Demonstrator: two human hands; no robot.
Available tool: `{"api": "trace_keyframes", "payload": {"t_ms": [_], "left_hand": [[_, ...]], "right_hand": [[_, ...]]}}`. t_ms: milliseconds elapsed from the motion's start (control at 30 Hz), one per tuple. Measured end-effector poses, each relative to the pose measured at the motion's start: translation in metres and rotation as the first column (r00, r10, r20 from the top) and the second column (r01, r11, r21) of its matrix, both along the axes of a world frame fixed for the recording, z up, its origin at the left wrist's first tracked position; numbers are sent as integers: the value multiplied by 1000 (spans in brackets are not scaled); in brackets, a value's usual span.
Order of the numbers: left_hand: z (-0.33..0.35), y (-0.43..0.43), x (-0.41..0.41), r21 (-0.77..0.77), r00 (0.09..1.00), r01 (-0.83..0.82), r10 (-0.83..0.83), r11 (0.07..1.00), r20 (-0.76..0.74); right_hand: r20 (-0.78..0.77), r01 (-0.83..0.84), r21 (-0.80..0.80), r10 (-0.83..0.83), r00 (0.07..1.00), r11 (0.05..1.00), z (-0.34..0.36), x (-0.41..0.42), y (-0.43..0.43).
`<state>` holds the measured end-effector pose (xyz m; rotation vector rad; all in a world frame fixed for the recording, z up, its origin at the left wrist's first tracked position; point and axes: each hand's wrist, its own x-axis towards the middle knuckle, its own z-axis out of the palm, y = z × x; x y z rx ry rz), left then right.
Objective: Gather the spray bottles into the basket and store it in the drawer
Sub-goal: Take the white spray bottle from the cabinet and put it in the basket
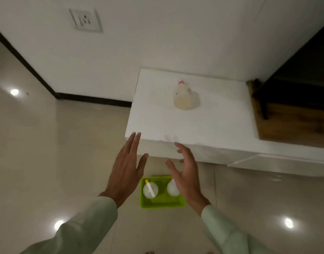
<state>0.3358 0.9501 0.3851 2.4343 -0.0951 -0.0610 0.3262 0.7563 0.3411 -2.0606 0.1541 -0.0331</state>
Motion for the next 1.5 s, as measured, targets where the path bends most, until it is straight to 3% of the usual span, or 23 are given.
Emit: {"api": "trace_keyframes", "payload": {"t_ms": [200, 267, 433, 667, 833, 1000, 1100, 1267, 1500], "left_hand": [[13, 1, 24, -17, 1000, -9, 9, 1000, 26], [16, -44, 90, 8, 999, -30, 29, 1000, 33], [23, -42, 128, 60, 999, -29, 26, 998, 41], [-12, -63, 216, 134, 997, -47, 55, 990, -60], [-27, -73, 255, 151, 996, -37, 49, 988, -74], [-41, -78, 265, 149, 995, -8, 22, 989, -97], [-47, -76, 256, 126, 992, -13, 29, 992, -126], [-49, -61, 228, 58, 992, -30, 37, 998, -123], [-52, -40, 163, -49, 986, -22, 13, 999, -165]], "right_hand": [[38, 70, -5, -70, 997, 998, 23, 44, -3], [19, 77, 31, -77, 997, 997, 25, 124, -49], [7, 140, 23, -141, 990, 990, 44, 186, -51], [-202, 152, -121, -174, 964, 981, 7, 306, -61], [-392, 113, -61, -128, 911, 992, -21, 353, -57], [-574, 135, 93, -58, 817, 986, -23, 369, -47], [-612, 181, 89, -90, 786, 979, -29, 363, -41], [-580, 218, 222, -51, 813, 950, -23, 326, -39], [-407, 231, 407, -51, 912, 884, 7, 234, -39]]}}
